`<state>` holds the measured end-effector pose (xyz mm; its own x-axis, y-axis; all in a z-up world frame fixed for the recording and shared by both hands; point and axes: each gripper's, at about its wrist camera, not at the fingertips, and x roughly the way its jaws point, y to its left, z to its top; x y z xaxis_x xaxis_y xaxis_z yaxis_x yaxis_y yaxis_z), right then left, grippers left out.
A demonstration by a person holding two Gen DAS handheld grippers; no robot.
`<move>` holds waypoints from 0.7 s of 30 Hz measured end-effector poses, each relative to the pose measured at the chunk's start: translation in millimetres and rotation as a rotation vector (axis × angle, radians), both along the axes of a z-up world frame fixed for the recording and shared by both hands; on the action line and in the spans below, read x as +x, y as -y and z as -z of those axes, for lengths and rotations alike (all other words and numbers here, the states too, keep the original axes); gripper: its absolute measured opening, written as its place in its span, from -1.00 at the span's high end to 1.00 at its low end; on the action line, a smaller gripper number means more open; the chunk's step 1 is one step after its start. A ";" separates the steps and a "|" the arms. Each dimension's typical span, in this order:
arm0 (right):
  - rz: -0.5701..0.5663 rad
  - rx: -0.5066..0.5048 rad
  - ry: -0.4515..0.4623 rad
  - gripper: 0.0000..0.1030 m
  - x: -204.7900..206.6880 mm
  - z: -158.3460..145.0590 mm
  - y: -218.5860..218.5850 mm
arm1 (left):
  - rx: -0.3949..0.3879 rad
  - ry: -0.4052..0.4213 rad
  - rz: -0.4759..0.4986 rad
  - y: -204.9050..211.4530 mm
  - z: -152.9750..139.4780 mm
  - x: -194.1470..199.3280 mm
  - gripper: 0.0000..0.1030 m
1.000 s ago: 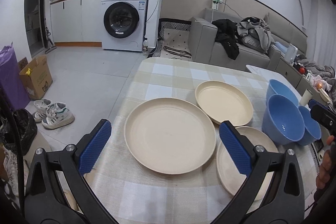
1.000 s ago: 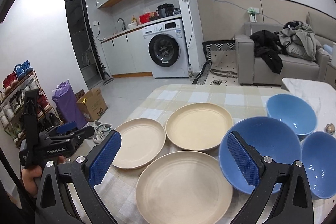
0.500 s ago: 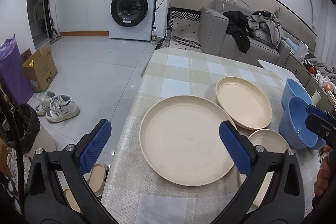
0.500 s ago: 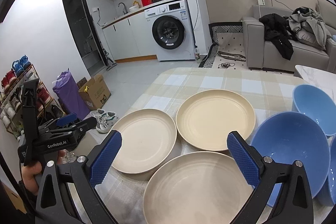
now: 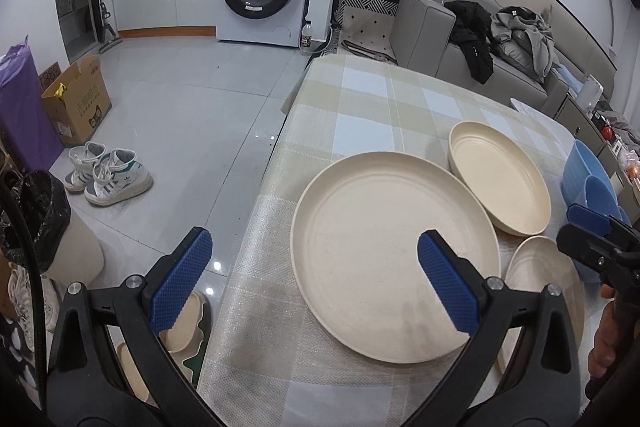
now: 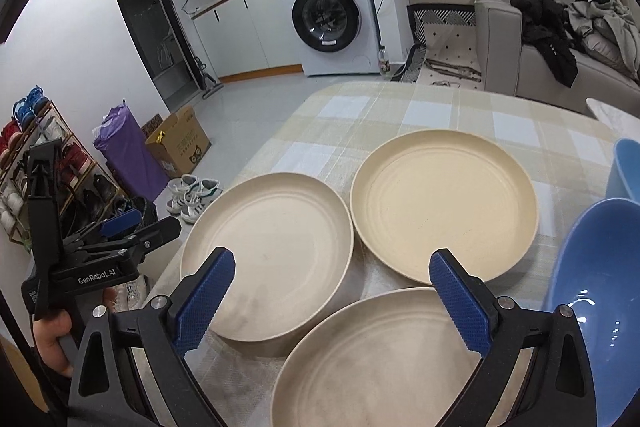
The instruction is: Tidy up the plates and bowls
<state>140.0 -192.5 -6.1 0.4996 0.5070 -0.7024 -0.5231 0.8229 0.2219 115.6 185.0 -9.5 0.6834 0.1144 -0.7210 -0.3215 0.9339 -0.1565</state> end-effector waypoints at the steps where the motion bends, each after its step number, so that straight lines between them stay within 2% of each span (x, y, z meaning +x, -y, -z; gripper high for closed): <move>1: -0.003 -0.002 -0.012 -0.91 3.0 4.1 -2.8 | -0.003 -0.004 0.000 -0.2 3.3 2.3 -0.99; 8: -0.009 -0.030 -0.078 -0.73 20.8 34.4 -20.6 | -0.033 -0.059 -0.001 -7.3 38.1 28.2 -0.78; 12: -0.014 -0.033 -0.120 -0.61 31.4 51.4 -26.5 | -0.035 -0.084 0.001 -8.9 54.7 41.2 -0.74; 21: -0.034 -0.068 -0.141 -0.39 37.1 66.1 -41.8 | -0.042 -0.123 0.011 -4.8 77.9 55.6 -0.35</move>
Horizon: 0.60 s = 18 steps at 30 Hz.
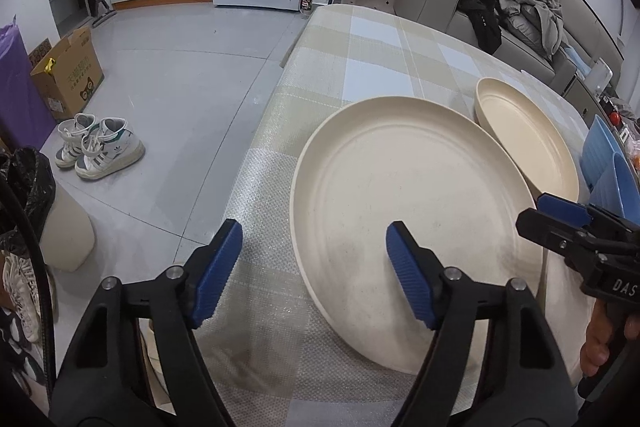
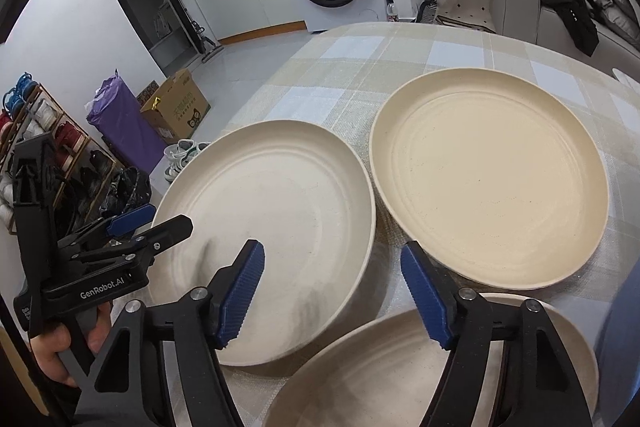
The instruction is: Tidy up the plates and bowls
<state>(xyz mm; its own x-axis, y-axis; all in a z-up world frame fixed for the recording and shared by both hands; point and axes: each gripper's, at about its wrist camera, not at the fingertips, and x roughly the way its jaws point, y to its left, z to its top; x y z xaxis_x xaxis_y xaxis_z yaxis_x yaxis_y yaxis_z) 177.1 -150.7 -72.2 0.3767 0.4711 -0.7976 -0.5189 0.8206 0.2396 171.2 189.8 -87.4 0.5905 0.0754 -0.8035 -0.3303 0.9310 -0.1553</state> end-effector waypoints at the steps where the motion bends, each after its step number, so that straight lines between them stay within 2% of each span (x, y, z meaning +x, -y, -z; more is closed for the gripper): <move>1: 0.000 -0.005 -0.002 -0.34 -0.2 1.2 -1.0 | 0.000 -0.003 0.004 0.5 -1.3 -2.2 -0.28; 3: 0.001 -0.014 -0.005 -0.16 0.6 4.5 -3.1 | -0.001 -0.004 0.006 0.9 0.7 -1.1 -0.16; 7: 0.014 -0.026 -0.015 -0.04 0.7 7.8 -4.0 | -0.011 -0.011 0.018 2.4 0.1 -2.3 0.18; 11: 0.025 -0.041 -0.010 0.30 1.3 10.4 -3.2 | -0.009 -0.013 0.036 6.2 0.9 -1.4 0.45; 15: 0.041 -0.050 -0.002 0.54 1.4 10.8 -2.4 | 0.020 -0.016 0.026 7.6 0.6 -4.7 0.60; 18: 0.047 -0.050 0.008 0.57 -0.4 9.6 -2.1 | 0.015 -0.013 0.026 6.2 0.3 -5.7 0.62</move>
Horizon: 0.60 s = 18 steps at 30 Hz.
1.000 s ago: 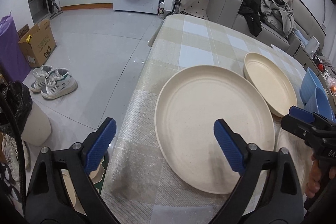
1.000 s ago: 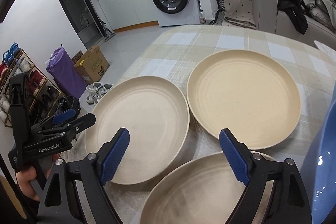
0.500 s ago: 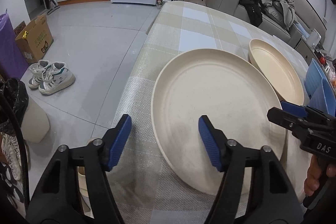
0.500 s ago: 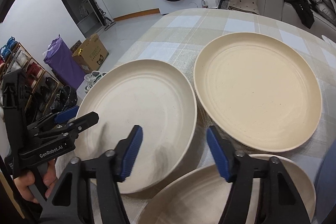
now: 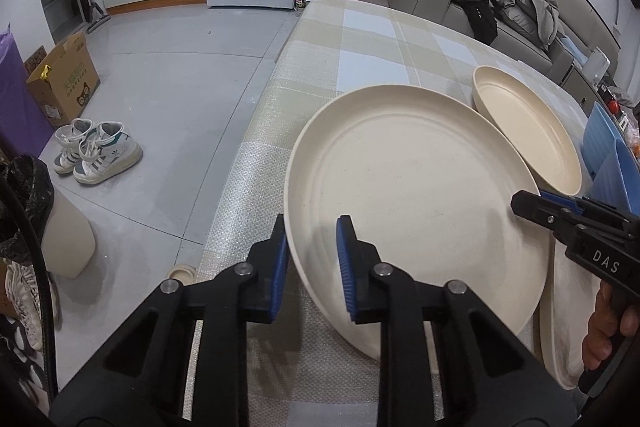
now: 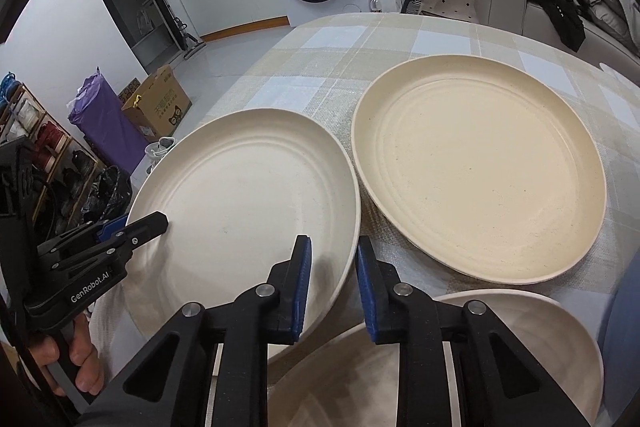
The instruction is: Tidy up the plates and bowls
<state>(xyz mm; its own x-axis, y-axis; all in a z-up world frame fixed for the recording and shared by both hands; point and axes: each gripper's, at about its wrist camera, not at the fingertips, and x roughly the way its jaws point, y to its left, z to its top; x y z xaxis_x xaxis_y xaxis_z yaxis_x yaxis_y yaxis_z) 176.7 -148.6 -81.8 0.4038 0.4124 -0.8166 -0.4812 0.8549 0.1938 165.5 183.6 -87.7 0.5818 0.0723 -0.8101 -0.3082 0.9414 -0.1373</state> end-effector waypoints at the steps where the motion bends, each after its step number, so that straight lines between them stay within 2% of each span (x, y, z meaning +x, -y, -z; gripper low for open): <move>1: 0.002 -0.003 0.006 0.59 -0.8 -0.1 0.0 | -0.001 -0.001 0.001 -0.2 -0.3 -0.8 0.63; 10: 0.005 -0.003 0.023 0.61 -7.4 -4.9 1.4 | 0.021 0.012 0.006 1.2 -9.1 -10.3 0.63; 18: 0.007 0.012 0.050 0.61 -16.0 -21.4 9.0 | 0.014 0.042 0.018 3.5 -25.6 -26.0 0.63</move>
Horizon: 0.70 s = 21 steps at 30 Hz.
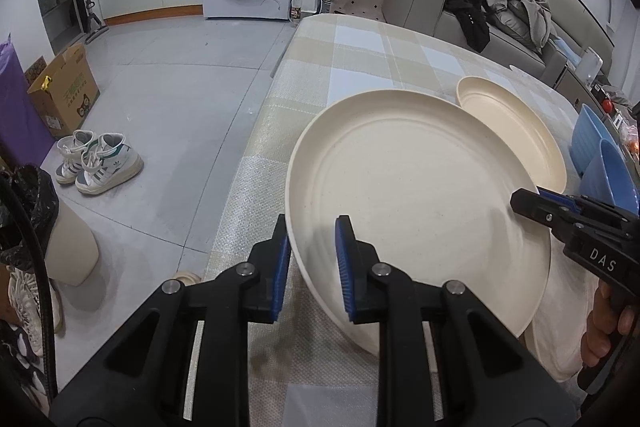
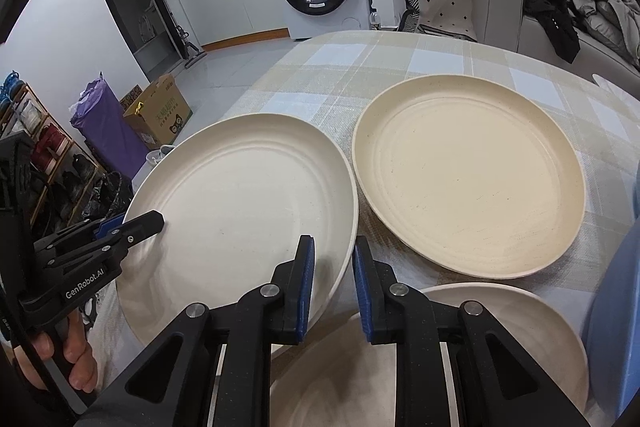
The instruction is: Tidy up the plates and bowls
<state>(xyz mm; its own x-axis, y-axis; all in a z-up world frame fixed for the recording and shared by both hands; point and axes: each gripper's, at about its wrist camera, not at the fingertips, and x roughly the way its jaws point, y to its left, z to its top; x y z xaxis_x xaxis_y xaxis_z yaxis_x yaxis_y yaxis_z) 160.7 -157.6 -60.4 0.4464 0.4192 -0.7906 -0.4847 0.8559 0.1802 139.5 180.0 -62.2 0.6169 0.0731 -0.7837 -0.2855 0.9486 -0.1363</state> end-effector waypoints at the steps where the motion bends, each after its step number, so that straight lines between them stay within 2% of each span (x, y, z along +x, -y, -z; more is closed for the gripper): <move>1: 0.000 0.001 0.003 0.61 -1.8 -1.9 0.4 | 0.001 0.004 0.002 0.8 -3.1 -2.0 0.63; 21: 0.055 0.051 0.058 0.61 -34.6 -44.5 43.9 | 0.038 0.069 0.100 41.5 -54.5 -39.0 0.63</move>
<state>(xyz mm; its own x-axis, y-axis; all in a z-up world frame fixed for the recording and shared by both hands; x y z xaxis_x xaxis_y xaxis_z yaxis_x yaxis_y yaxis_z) 126.1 -201.5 -16.0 0.5142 0.4319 -0.7410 -0.4480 0.8720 0.1973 100.5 138.6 -7.7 0.6752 0.0372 -0.7367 -0.1808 0.9766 -0.1163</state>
